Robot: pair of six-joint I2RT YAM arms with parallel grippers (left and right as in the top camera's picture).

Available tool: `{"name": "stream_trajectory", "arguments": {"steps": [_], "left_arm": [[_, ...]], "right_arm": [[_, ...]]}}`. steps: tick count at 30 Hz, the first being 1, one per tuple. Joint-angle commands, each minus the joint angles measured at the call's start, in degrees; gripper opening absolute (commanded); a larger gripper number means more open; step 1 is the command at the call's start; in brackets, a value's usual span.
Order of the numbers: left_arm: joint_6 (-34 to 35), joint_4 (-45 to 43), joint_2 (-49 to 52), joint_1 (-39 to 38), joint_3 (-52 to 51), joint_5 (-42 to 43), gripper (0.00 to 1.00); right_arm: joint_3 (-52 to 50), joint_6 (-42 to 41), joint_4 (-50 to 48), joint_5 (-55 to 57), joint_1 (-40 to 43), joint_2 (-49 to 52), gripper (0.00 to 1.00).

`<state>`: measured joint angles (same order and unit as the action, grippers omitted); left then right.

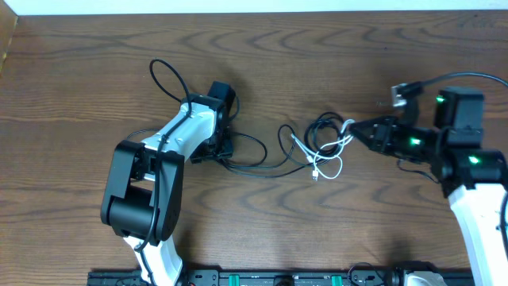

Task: Untangle cables

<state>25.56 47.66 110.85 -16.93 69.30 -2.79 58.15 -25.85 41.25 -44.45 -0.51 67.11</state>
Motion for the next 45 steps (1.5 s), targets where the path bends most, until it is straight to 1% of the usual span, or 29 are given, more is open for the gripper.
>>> {"name": "stream_trajectory", "arguments": {"steps": [1,3,4,5,6,7,10,14,18,25,28,34,39,40,42,43,45], "left_arm": [[-3.5,2.1,-0.2,-0.4,0.1,5.4,0.58],[-3.5,2.9,-4.2,-0.4,0.8,5.7,0.61],[-3.5,2.9,-6.2,-0.4,0.9,6.6,0.64],[-3.5,2.9,-8.7,-0.4,0.9,8.1,0.7],[-3.5,2.9,-10.7,-0.4,0.9,9.4,0.77],[-3.5,2.9,-13.1,-0.4,0.9,11.0,0.82],[-3.5,2.9,-18.5,-0.4,0.8,14.5,0.83],[-3.5,2.9,-22.2,-0.6,0.7,19.6,0.83],[-3.5,2.6,-21.9,-1.5,-0.7,23.4,0.82],[-3.2,-2.0,-17.7,-7.1,-2.8,23.6,0.82],[-3.1,-4.7,-16.0,-9.6,-2.8,25.3,0.82],[0.4,-11.9,-10.8,-14.4,-2.8,25.7,0.82],[1.6,-15.8,-7.0,-15.7,-2.8,25.7,0.82],[1.6,-16.4,-6.3,-15.7,-2.8,25.7,0.77],[1.6,-17.4,-5.1,-15.7,-2.8,25.7,0.62],[1.6,-17.9,-4.4,-15.7,-2.8,25.7,0.59],[1.6,-18.8,-3.4,-15.7,-2.8,25.7,0.58]], "right_arm": [[0.2,2.0,-1.0,3.5,-4.1,3.3,0.01],[0.2,2.3,-1.9,4.6,-6.1,5.6,0.01],[0.2,2.3,-2.3,4.9,-7.0,6.6,0.01],[0.2,2.4,-3.0,5.1,-7.8,8.0,0.01],[0.2,2.3,-3.6,5.1,-8.5,9.2,0.01],[0.2,2.3,-4.3,5.1,-9.0,10.3,0.01],[0.2,2.3,-6.1,5.0,-10.1,14.1,0.01],[0.2,2.3,-7.6,3.7,-10.1,18.9,0.01],[0.2,2.4,-9.1,-0.1,-10.1,23.5,0.01],[0.2,3.7,-10.4,-6.6,-10.1,30.3,0.01],[0.2,3.7,-10.6,-6.8,-10.1,31.8,0.01],[0.2,3.7,-11.1,-7.4,-10.1,33.6,0.01],[0.2,3.7,-11.1,-7.4,-10.1,33.6,0.01],[0.2,3.7,-11.1,-7.4,-10.1,33.6,0.01],[0.2,3.7,-11.1,-7.4,-10.1,33.6,0.01],[0.2,3.7,-11.1,-7.4,-10.1,33.6,0.01],[0.2,3.7,-11.1,-7.4,-10.1,33.6,0.01]]}}
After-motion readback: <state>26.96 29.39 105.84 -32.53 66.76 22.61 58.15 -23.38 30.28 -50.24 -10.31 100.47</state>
